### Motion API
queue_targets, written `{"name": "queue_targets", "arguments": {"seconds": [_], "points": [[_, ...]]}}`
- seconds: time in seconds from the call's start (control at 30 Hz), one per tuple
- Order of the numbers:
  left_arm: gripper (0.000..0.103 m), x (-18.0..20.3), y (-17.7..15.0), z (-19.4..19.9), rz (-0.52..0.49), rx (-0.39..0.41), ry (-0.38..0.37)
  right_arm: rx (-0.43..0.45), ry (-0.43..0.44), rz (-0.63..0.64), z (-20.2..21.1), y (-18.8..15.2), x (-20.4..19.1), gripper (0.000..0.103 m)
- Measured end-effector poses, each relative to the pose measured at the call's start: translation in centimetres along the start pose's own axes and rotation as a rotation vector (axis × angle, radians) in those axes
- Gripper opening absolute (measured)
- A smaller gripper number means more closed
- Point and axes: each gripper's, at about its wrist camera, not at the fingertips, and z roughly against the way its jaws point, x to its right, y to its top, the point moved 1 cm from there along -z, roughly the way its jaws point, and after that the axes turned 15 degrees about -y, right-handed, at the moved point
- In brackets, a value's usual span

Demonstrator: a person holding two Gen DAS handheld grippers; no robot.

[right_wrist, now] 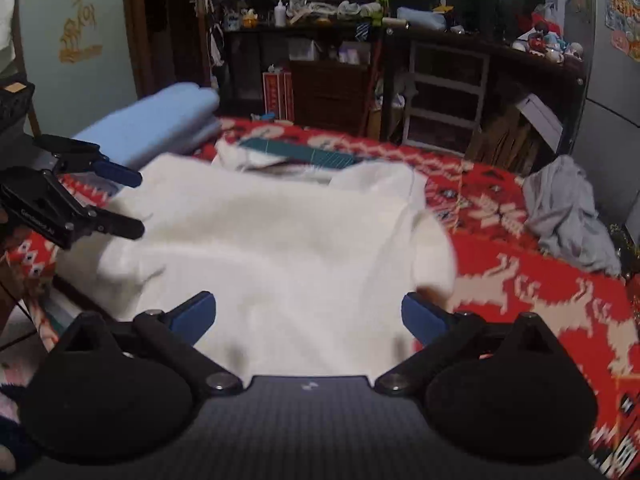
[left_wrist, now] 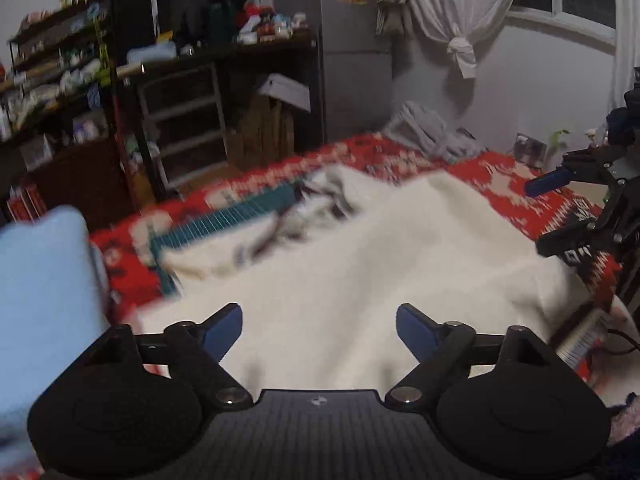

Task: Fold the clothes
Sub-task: 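Grasp the vest shoulders and lift it high with both grippers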

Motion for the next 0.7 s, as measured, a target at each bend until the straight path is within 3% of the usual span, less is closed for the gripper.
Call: {"name": "queue_targets", "arguments": {"seconds": [0.1,0.2,0.3,0.43,0.6,0.7], "points": [[0.071,-2.8,2.5,0.7,-0.066,0.016,0.042,-0.017,0.013,-0.078,-0.3,2.2,2.8,0.09],[0.064,-5.1,3.7,-0.9,-0.199,-0.026,0.041,-0.012,-0.018,-0.096,-1.2,4.2,5.3,0.087],[0.055,-6.3,4.0,-4.3,-0.351,-0.144,0.038,0.002,-0.071,-0.048,-2.5,6.1,6.8,0.087],[0.038,-7.4,3.3,-8.5,-0.472,-0.271,0.0,-0.013,-0.064,-0.072,-4.8,8.0,8.2,0.085],[0.037,-7.9,1.9,-12.2,-0.626,-0.406,-0.018,-0.036,-0.053,-0.069,-8.0,9.5,8.6,0.084],[0.037,-7.8,1.2,-12.7,-0.687,-0.424,-0.01,-0.044,-0.064,-0.023,-9.9,10.1,8.3,0.084]]}}
